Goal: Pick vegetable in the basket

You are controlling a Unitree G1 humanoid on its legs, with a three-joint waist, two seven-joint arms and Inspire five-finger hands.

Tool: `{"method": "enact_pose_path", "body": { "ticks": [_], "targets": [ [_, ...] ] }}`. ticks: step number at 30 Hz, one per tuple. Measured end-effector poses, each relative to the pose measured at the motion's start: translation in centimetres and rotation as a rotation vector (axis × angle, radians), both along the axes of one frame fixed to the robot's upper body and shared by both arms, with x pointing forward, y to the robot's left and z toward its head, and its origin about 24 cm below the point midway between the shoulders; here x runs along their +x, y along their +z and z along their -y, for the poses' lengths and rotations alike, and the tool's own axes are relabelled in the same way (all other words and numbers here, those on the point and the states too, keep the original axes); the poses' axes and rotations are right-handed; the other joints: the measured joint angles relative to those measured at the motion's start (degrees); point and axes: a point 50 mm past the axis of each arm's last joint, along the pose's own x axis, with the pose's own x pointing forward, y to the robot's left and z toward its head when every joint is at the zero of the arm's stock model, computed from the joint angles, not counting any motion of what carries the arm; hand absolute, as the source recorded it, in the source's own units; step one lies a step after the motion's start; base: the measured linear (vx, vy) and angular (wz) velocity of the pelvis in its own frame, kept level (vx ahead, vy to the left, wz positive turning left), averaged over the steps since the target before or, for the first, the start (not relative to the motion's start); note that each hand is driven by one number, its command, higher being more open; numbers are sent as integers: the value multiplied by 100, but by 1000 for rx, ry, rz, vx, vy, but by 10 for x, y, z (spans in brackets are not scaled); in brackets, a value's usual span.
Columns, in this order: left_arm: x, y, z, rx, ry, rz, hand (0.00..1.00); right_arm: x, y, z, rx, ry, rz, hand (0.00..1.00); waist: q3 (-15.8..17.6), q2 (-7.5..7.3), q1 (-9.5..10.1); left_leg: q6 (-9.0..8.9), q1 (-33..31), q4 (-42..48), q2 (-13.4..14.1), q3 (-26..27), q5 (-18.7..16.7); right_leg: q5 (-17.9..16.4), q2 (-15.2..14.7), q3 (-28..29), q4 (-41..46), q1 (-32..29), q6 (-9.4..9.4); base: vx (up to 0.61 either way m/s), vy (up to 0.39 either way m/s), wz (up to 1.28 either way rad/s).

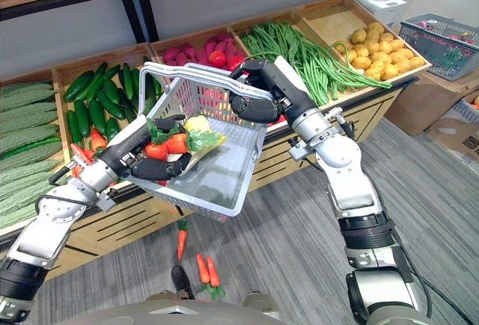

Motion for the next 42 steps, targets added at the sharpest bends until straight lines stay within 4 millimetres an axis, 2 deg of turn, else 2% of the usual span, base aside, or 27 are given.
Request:
{"method": "enact_pose_path", "body": {
  "ticks": [5,8,14,15,23,34,37,42],
  "targets": [
    [8,0,2,14,-2,3,0,-11,10,-2,-16,70,20,0,-6,-47,-148,2,0,0,6,36,1,2,3,43,-1,-25,2,0,16,-4],
    [13,-2,7,36,-17,6,0,-12,14,2,-38,70,25,0,-9,-52,-161,2,0,-1,19,96,1,11,10,115,15,-73,9,-11,22,-10],
    [15,-10,12,21,-26,-18,0,-13,13,3,-55,75,16,0,-10,-53,-265,7,0,0,31,133,6,25,18,142,34,-106,14,-8,11,-4],
    [15,-11,14,24,-31,-24,100,-13,14,4,-64,74,14,0,-10,-52,-283,8,1,0,32,133,8,27,19,142,35,-106,15,0,0,0],
    [17,-16,17,66,-39,-35,100,-13,12,2,-72,86,4,0,-15,-44,-308,17,1,0,41,134,15,38,28,145,34,-109,9,0,0,0],
    [17,-13,18,64,-34,-24,100,-13,10,2,-70,87,-3,0,-33,-16,-296,36,1,0,41,115,30,40,30,124,35,-99,8,0,0,0],
    [16,-6,20,59,-38,1,100,-14,9,2,-68,87,-6,0,-50,10,-294,45,0,0,38,91,37,39,30,102,35,-86,8,0,0,4],
    [11,18,23,35,-49,110,100,-16,1,4,-64,80,-35,0,-88,69,-283,60,-36,0,29,-21,51,36,30,-12,32,-55,4,-7,7,11]
  ]
}}
